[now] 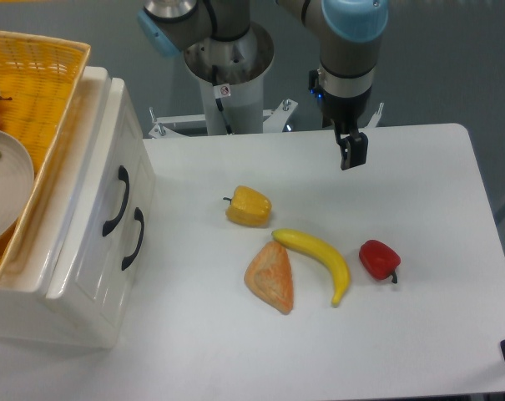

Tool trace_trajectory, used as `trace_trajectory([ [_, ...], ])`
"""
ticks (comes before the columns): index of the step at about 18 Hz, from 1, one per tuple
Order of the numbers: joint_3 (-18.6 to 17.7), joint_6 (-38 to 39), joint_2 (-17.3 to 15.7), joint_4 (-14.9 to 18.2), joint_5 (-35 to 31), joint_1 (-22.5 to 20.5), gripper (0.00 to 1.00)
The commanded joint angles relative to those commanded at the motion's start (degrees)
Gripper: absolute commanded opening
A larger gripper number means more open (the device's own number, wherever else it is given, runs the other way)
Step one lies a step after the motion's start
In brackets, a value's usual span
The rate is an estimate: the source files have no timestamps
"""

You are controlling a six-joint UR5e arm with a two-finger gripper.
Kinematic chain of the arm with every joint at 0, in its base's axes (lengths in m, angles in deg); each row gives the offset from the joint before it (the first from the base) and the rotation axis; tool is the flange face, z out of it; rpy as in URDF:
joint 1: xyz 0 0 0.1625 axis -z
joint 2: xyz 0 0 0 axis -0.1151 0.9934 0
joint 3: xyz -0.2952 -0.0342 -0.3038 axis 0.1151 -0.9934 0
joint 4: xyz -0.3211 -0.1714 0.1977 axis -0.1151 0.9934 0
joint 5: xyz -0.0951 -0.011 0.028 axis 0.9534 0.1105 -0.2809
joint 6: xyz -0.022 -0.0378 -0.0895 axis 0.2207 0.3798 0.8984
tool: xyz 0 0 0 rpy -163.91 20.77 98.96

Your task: Slide open the top white drawer

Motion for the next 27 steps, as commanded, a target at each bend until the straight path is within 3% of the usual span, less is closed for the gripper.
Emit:
trace_trajectory([
  [27, -1.31, 4.75, 0.35, -0.26, 0.00, 1.76, 1.00],
])
